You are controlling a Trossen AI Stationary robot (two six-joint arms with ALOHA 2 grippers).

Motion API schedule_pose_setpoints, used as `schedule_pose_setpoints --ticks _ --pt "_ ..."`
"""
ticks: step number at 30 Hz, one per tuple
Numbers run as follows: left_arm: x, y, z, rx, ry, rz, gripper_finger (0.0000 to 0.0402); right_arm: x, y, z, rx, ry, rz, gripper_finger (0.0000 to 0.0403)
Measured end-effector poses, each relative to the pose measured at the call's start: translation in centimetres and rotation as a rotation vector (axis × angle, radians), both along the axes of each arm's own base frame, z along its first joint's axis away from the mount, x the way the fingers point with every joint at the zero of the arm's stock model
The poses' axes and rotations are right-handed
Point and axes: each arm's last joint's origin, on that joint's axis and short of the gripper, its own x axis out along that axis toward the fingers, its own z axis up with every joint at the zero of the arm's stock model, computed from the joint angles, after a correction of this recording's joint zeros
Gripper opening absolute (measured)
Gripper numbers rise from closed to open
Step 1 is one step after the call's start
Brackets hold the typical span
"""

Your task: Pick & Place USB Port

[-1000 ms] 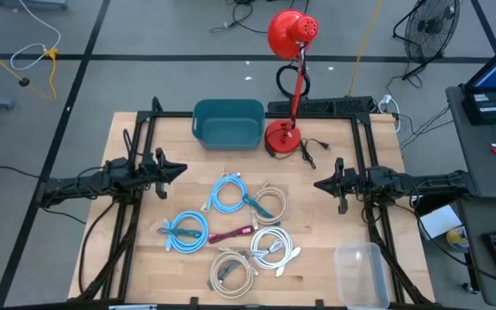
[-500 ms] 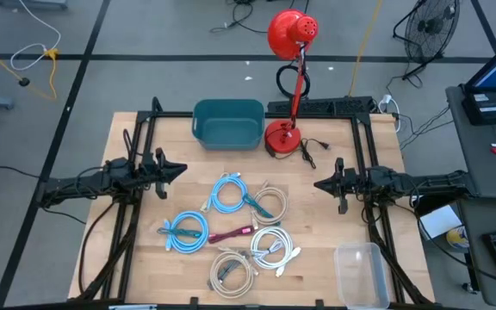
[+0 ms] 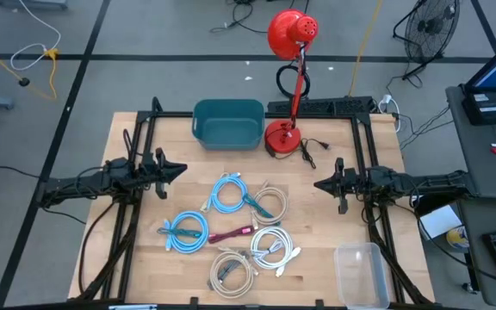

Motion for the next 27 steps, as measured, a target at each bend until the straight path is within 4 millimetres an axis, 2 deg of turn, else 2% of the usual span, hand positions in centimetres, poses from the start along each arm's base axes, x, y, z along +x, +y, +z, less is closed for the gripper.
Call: schedule_pose_setpoints --ticks 6,9,18,23,27 --pt "0.0 0.0 0.0 0.0 0.0 0.002 0.0033 0.0 0.0 0.0 0.0 0.0 0.0 0.0" --pt "-0.1 0.2 0.5 0.021 -0.05 0.087 0.0033 0.0 0.0 0.0 0.0 0.0 0.0 0.0" --pt "-1.1 0.6 3.3 0.007 -0.35 0.252 0.0033 0.0 0.0 0.0 0.0 0.0 0.001 0.0" --pt "-2.5 0.7 5.3 0.002 -0.596 0.369 0.0033 0.0 0.0 0.1 -0.004 -0.005 0.0 0.0" --pt "-3.7 0.6 6.5 0.03 -0.75 0.4 0.0033 0.0 0.0 0.2 -0.006 -0.023 0.001 0.0"
